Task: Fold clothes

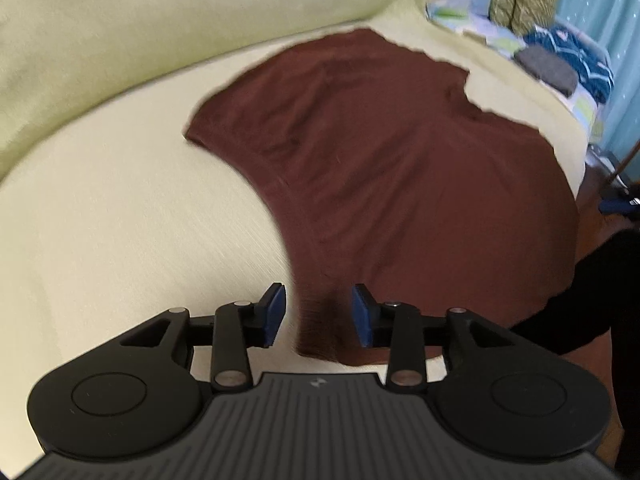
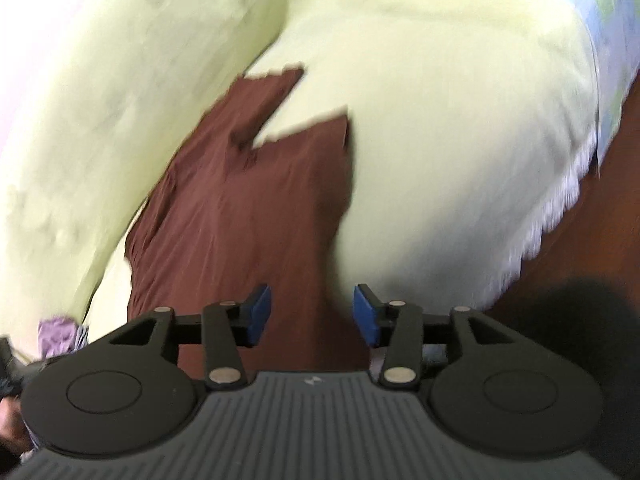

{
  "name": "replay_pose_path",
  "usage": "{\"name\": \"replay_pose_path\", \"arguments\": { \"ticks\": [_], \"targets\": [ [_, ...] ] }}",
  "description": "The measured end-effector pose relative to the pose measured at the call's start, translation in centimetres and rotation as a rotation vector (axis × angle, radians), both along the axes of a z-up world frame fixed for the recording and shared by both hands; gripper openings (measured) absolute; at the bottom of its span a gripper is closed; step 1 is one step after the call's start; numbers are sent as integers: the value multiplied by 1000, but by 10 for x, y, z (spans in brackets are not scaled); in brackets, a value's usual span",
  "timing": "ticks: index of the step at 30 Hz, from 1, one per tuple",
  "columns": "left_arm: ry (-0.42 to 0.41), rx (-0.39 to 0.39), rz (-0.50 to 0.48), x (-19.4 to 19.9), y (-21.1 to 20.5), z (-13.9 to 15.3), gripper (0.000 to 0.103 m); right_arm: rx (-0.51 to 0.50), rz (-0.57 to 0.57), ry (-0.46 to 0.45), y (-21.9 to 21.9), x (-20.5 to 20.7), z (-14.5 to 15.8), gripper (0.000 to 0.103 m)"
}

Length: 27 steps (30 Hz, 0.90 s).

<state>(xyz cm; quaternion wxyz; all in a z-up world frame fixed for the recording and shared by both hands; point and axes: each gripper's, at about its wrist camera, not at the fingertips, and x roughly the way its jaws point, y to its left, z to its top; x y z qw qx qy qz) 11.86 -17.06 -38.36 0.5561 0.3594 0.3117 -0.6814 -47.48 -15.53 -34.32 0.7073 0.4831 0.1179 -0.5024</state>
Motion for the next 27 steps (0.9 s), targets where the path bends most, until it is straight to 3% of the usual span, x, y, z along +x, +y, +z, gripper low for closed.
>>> {"name": "replay_pose_path", "arguments": {
  "ticks": [5, 8, 14, 21, 27],
  "targets": [
    [-48, -26, 15, 15, -27, 5, 51, -72, 46, 49, -66, -12, 9, 42],
    [-78, -58, 32, 28, -61, 3, 54, -134, 139, 111, -111, 2, 21, 43],
    [17, -111, 106, 72, -139, -13, 54, -230, 355, 200, -201, 53, 40, 47],
    [119, -76, 29, 99, -203, -47, 54, -262, 508, 271, -285, 107, 49, 47],
    [191, 4, -80, 113, -226, -74, 32, -267, 616, 303, -351, 149, 41, 47]
  ]
}}
